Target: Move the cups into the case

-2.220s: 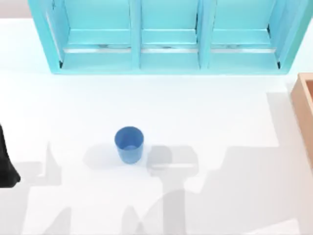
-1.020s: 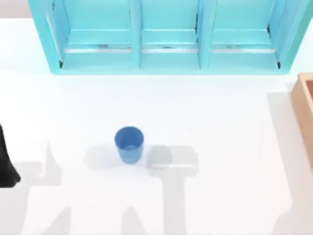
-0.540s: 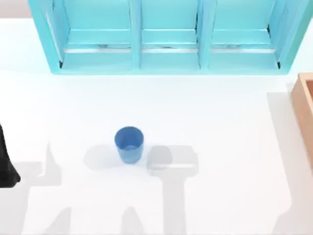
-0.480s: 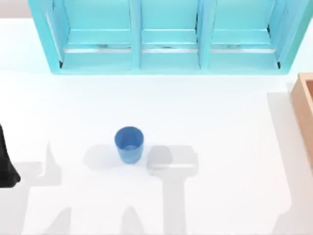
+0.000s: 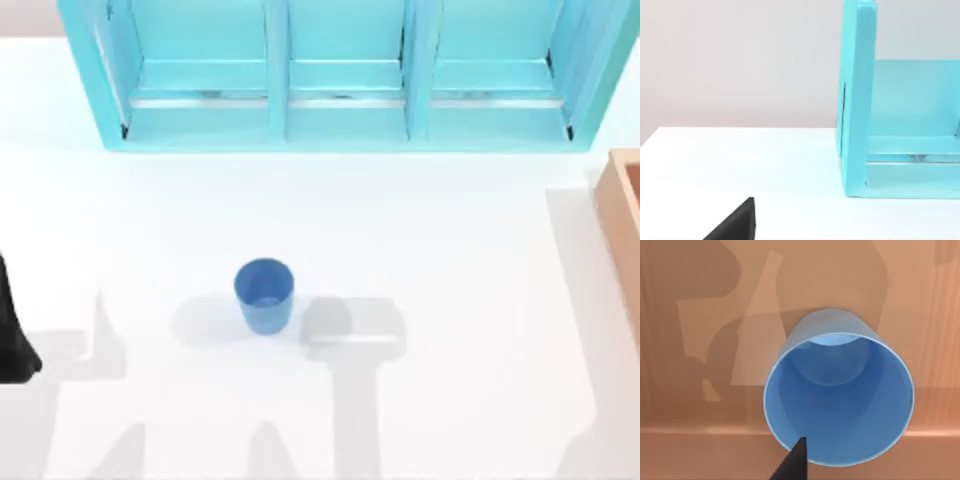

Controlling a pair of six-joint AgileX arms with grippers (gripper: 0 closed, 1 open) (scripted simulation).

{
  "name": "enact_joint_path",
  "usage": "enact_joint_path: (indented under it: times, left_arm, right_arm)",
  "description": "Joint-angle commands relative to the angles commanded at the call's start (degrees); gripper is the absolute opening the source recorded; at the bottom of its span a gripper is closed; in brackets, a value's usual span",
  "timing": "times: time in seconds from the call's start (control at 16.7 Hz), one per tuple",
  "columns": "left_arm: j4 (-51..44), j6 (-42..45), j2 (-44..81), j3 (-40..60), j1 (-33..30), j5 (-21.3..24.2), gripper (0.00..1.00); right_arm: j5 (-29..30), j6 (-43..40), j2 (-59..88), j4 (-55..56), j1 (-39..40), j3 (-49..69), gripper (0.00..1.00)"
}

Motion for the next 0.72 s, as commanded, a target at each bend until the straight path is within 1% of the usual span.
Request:
enact_joint_path:
  times: [0.06,0.6,0.72]
  left_arm:
    - [0.0,0.0,0.0,0.0,0.0,0.0,1.0]
    - [0.0,0.0,0.0,0.0,0.0,0.0,1.0]
    - [0.0,0.0,0.0,0.0,0.0,0.0,1.0]
  right_arm:
    - [0.0,0.0,0.0,0.0,0.0,0.0,1.0]
    - [0.0,0.0,0.0,-0.2,0.0,0.2,1.0]
    - [0.0,-0.2,0.2,-2.3,0.0,2.3,1.0]
